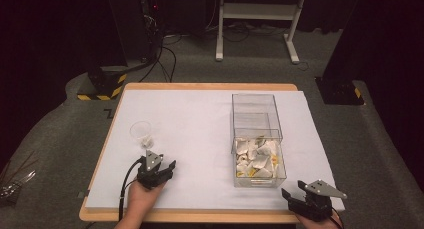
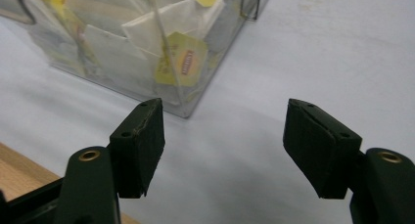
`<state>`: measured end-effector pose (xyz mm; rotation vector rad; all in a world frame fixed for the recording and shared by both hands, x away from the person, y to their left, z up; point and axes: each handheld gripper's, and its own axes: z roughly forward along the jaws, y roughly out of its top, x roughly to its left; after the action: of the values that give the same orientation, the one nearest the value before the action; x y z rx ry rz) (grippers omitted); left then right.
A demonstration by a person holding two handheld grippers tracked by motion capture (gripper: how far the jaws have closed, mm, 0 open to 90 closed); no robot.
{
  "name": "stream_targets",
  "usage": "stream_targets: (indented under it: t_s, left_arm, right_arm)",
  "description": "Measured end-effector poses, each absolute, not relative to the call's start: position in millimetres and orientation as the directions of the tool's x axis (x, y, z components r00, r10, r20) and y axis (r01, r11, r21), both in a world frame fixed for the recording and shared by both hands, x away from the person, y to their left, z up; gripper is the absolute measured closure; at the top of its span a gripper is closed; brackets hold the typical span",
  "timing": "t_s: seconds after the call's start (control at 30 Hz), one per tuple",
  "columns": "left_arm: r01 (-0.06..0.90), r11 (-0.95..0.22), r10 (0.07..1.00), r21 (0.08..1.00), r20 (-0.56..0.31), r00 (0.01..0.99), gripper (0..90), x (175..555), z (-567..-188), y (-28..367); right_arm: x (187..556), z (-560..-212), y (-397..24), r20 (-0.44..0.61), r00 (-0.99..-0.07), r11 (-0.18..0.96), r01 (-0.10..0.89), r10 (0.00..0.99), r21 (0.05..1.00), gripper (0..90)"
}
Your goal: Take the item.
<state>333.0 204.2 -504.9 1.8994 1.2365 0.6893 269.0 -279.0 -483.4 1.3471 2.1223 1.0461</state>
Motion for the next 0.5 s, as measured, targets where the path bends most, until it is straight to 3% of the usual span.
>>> stream_targets:
  t_s: [0.5]
  left_arm:
    - [0.518, -0.246, 0.921, 0.820, 0.031, 0.389, 45.0, 333.4, -505.1, 204.4]
  right_arm:
    - [273.4, -482.4, -258.6, 0.055, -0.484, 0.262, 0.561, 0.873, 0.785, 29.5]
